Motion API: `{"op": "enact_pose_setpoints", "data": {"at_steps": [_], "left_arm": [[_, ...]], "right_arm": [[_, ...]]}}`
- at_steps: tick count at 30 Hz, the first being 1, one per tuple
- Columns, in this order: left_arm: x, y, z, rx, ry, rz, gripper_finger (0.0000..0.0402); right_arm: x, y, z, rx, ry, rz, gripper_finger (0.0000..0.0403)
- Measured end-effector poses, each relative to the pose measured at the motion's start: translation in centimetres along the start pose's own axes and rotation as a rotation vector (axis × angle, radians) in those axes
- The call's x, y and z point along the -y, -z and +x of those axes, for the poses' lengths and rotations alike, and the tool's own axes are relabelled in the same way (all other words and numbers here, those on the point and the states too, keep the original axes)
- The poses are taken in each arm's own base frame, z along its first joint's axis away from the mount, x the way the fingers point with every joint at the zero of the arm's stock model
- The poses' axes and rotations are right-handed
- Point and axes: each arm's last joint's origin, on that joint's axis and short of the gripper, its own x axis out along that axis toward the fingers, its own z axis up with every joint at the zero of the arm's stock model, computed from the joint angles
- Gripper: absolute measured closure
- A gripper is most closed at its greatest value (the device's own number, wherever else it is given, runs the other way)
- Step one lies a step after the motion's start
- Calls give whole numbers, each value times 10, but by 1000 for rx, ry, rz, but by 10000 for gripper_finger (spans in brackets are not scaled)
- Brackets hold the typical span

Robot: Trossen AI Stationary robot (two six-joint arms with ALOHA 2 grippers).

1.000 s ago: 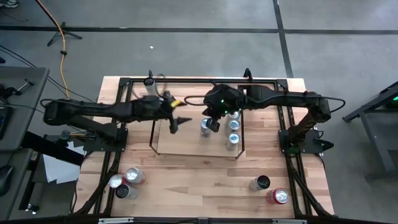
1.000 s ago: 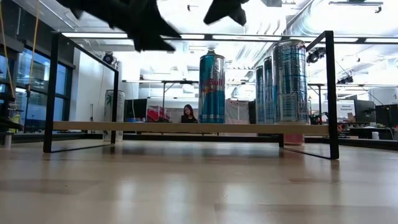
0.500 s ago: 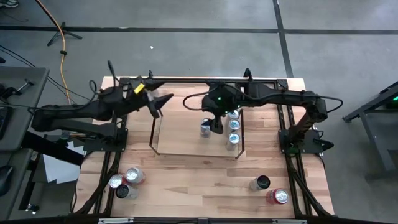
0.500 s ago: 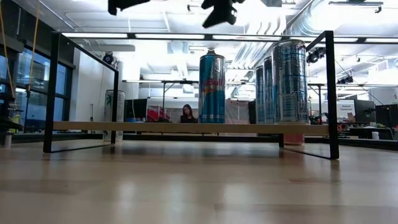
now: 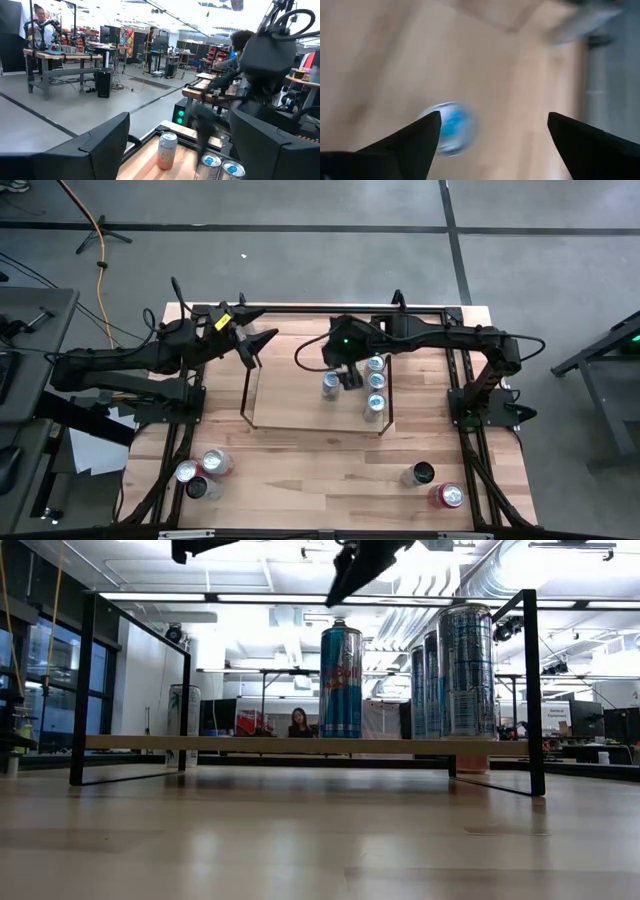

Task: Place canned beverage on shelf
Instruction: Put the blue soda can aligned with the other blue soda can on the shelf

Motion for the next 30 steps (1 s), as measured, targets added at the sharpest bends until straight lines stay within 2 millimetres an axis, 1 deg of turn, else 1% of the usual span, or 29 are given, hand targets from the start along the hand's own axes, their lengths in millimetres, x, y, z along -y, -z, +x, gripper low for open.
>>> {"op": "enact_pose_setpoints", "data": {"at_steps": [2,3,5,7,9,11,13,16,22,30], "left_arm": [[0,0,0,-1,0,17,103],[0,0,0,0,0,25,103],[0,0,0,1,0,24,103],[0,0,0,2,0,24,103],[0,0,0,2,0,24,103],[0,0,0,3,1,16,103],[0,0,0,5,1,-5,103],[0,0,0,5,2,-27,103],[0,0,0,5,2,-31,103],[0,-1,0,9,4,-32,103]], "right_arm": [[4,-1,-1,-25,115,57,50],[5,1,-1,-46,146,66,50],[5,2,-1,-65,144,21,50],[2,3,0,-67,83,-56,50],[-2,6,1,-63,-19,-141,50],[-6,8,5,-74,-100,-239,50],[-10,10,11,-104,-130,-321,50],[-13,10,14,-108,-142,-341,50],[-18,10,22,-64,-285,-340,50],[-21,11,43,-88,-310,-370,50]]}}
